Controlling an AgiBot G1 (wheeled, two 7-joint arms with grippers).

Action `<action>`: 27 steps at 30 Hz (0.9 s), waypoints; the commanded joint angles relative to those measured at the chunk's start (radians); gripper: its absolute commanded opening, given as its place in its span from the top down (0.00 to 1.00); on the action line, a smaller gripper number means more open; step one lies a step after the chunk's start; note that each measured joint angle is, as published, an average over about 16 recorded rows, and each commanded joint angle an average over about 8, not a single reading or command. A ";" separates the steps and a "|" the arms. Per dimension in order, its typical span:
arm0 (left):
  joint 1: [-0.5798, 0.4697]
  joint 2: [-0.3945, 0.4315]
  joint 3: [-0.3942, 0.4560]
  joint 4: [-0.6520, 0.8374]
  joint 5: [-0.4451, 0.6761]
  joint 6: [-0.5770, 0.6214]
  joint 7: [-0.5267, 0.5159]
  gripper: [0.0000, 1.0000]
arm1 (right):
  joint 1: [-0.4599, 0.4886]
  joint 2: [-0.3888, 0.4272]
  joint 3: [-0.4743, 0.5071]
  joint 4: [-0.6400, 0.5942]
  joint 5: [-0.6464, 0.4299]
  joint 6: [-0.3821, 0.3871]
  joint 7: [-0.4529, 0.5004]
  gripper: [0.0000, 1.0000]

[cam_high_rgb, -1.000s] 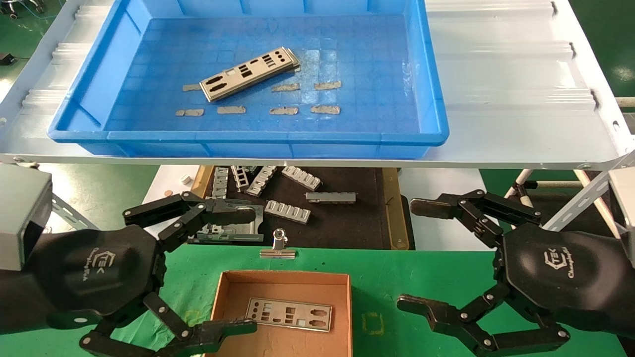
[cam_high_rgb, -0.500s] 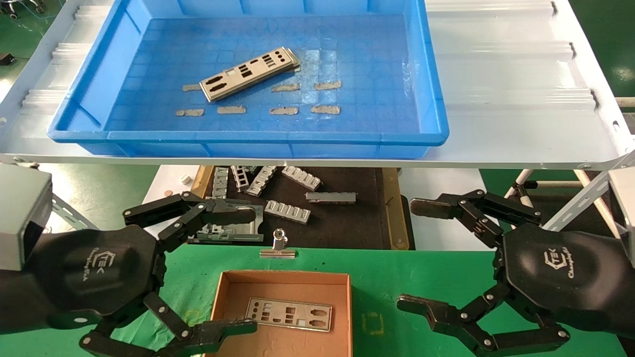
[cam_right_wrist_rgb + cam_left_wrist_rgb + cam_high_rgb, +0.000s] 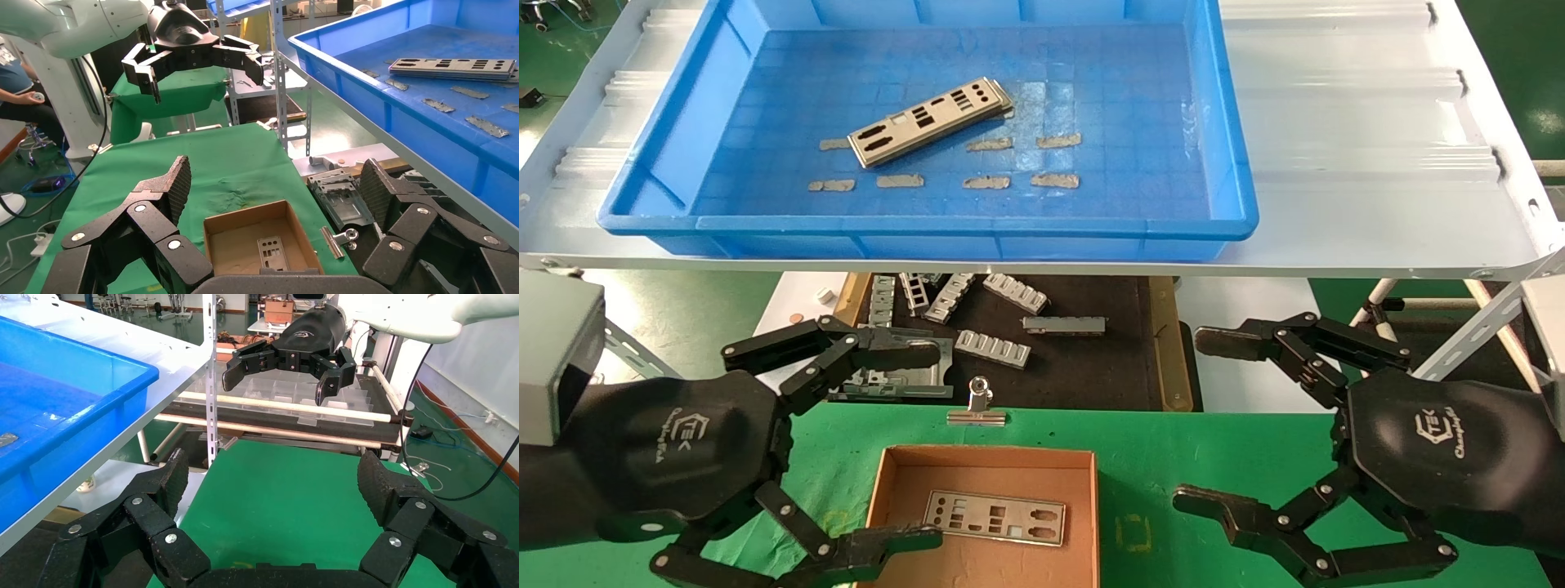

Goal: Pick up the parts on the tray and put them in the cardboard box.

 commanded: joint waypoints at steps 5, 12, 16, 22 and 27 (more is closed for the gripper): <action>0.000 0.000 0.000 0.000 0.000 0.000 0.000 0.00 | 0.000 0.000 0.000 0.000 0.000 0.000 0.000 0.00; 0.000 0.000 0.000 0.000 0.000 0.000 0.000 0.00 | 0.000 0.000 0.000 0.000 0.000 0.000 0.000 0.00; 0.000 0.000 0.000 0.000 0.000 0.000 0.000 0.00 | 0.000 0.000 0.000 0.000 0.000 0.000 0.000 0.00; 0.000 0.000 0.000 0.000 0.000 0.000 0.000 0.00 | 0.000 0.000 0.000 0.000 0.000 0.000 0.000 0.00; 0.000 0.000 0.000 0.000 0.000 0.000 0.000 0.00 | 0.000 0.000 0.000 0.000 0.000 0.000 0.000 0.00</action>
